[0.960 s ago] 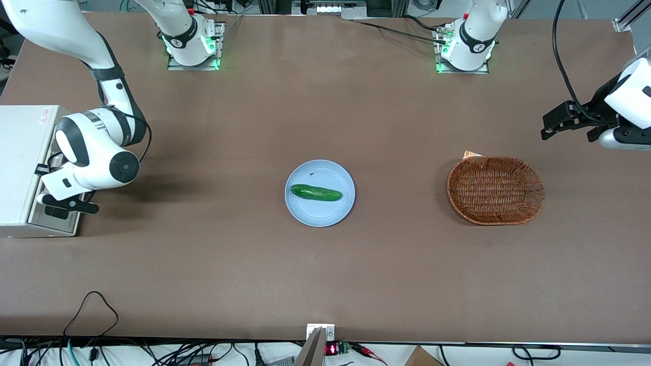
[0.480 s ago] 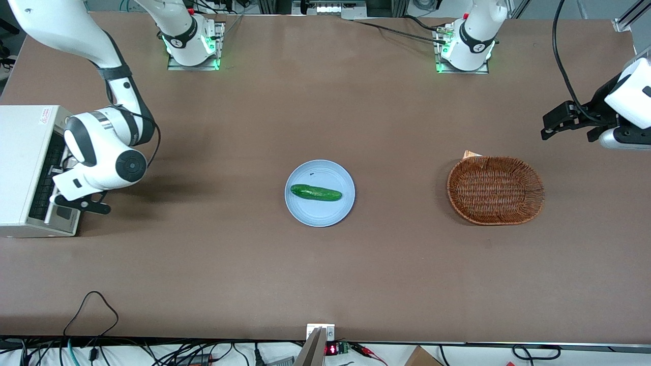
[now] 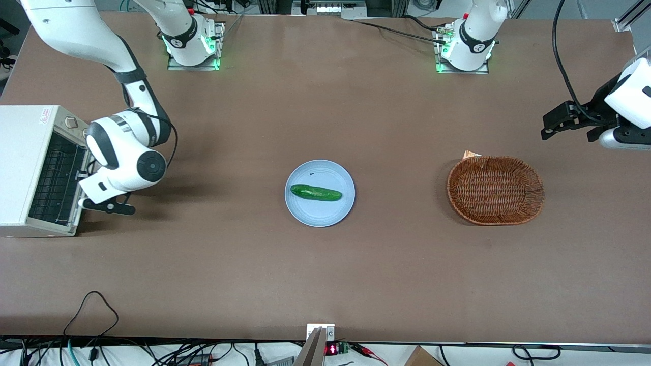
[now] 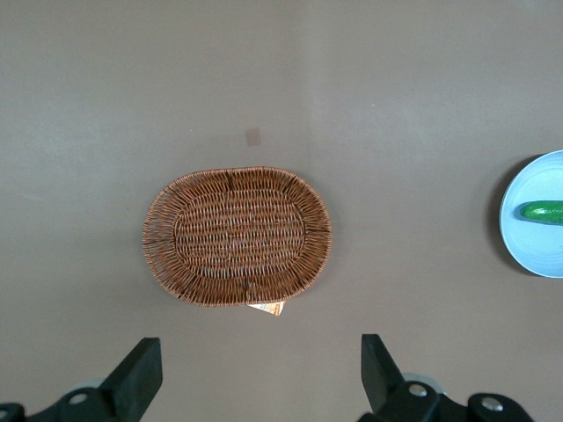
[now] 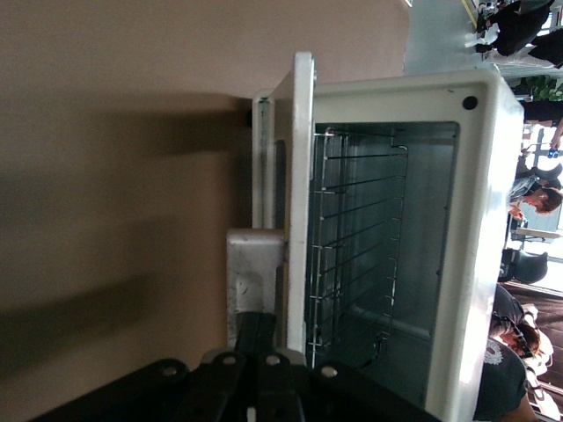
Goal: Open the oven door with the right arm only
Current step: 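Pull the oven door handle down and outward with the right gripper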
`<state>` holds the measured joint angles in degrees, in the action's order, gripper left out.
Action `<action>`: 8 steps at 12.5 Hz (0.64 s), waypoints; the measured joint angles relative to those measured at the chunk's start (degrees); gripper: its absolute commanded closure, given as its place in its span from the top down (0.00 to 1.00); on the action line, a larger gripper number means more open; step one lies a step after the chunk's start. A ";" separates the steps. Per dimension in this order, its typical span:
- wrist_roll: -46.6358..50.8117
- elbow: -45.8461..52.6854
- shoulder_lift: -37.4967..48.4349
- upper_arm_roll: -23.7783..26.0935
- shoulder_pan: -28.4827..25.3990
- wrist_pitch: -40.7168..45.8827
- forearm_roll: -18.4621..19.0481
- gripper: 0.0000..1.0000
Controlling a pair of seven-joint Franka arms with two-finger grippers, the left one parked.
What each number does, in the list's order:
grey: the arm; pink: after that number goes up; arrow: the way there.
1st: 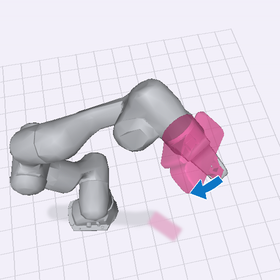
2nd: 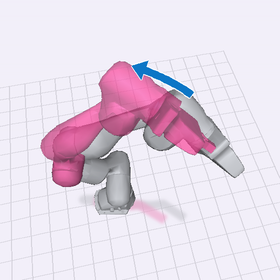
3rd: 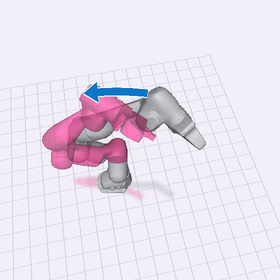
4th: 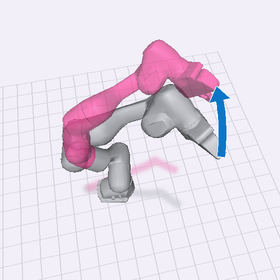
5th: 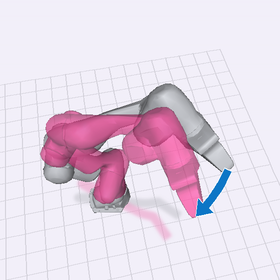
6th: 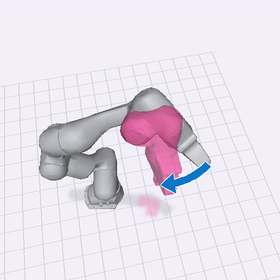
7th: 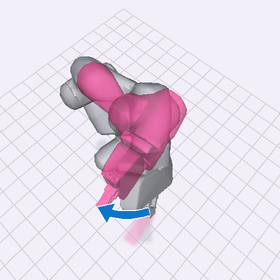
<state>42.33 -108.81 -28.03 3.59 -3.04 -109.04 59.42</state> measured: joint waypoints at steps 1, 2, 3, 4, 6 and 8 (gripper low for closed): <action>0.21 0.00 -0.54 0.06 -0.29 -0.36 -0.08 0.00; 0.36 0.01 -0.95 0.16 -0.41 -0.86 -0.24 0.00; 0.40 0.02 -1.26 0.18 -0.44 -1.51 -0.70 0.00; 0.41 0.03 -1.63 0.19 -0.44 -2.31 -1.20 0.00; 0.42 0.06 -2.97 0.21 -0.47 -4.53 -2.05 0.00; 0.60 0.27 -4.76 0.20 -0.47 -6.44 -2.18 0.00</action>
<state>42.94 -108.55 -32.79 3.79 -3.51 -115.48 57.24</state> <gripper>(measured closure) 0.991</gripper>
